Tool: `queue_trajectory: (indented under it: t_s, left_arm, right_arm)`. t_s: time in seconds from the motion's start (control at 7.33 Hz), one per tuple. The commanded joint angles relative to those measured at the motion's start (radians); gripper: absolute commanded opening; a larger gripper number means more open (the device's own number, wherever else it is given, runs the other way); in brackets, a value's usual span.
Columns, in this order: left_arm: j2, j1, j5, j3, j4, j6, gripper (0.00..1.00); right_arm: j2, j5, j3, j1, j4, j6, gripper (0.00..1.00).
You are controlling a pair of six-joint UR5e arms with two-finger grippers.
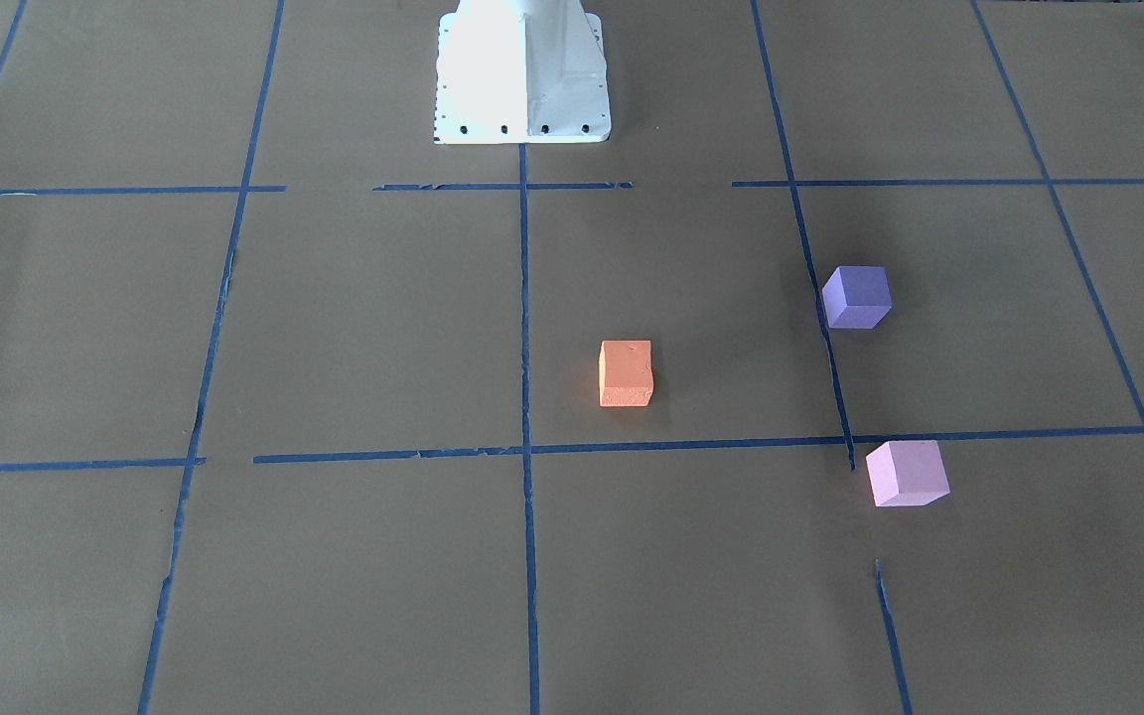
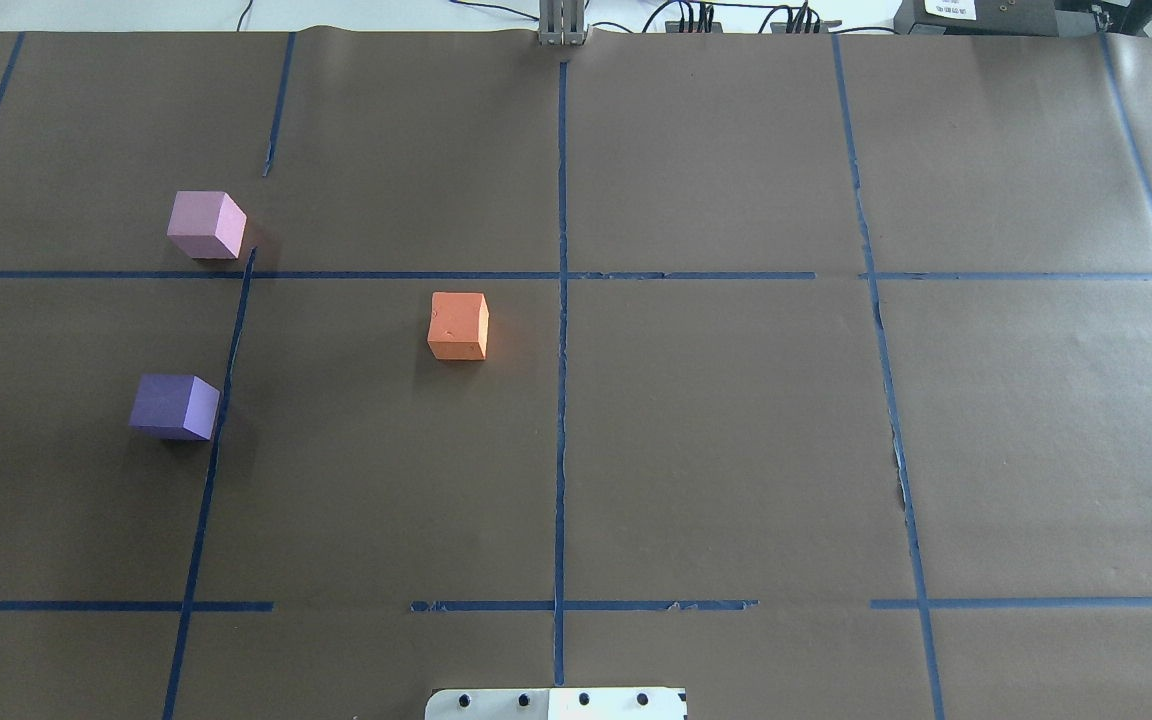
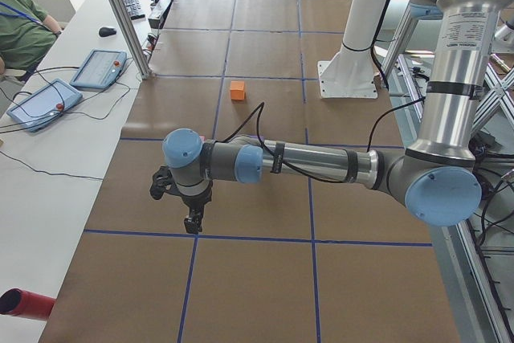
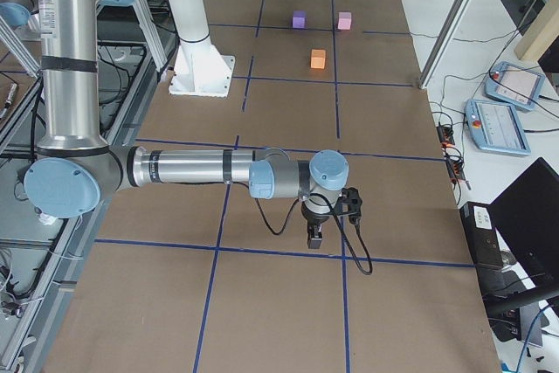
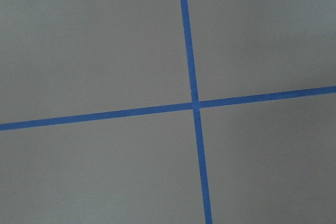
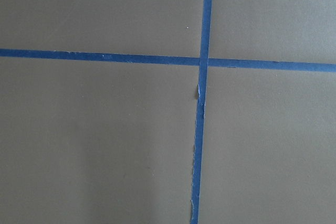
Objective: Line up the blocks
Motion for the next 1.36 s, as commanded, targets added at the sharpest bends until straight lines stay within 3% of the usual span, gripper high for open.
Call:
queue_trajectory:
  t_s: [0.0, 0.55, 0.82, 1.09, 1.23]
  left_arm:
    - [-0.046, 0.021, 0.005, -0.059, -0.004, -0.064, 1.0]
    - [-0.204, 0.301, 0.008, -0.252, 0.008, -0.567, 1.0]
    - [-0.282, 0.424, 0.007, -0.284, 0.008, -0.655, 1.0]
    - [-0.4, 0.6, 0.018, -0.262, 0.005, -0.911, 1.0]
    - [-0.451, 0.642, 0.074, -0.251, 0.008, -0.924, 1.0]
  right_arm:
    - [0.0, 0.001, 0.0, -0.001, 0.0, 0.0, 1.0]
    - [0.0, 0.001, 0.0, 0.0, 0.0, 0.0, 1.0]
    - [0.0, -0.001, 0.0, 0.0, 0.0, 0.0, 1.0]
    - [0.0, 0.001, 0.0, 0.0, 0.0, 0.0, 1.0]
    - [0.0, -0.001, 0.0, 0.0, 0.0, 0.0, 1.0]
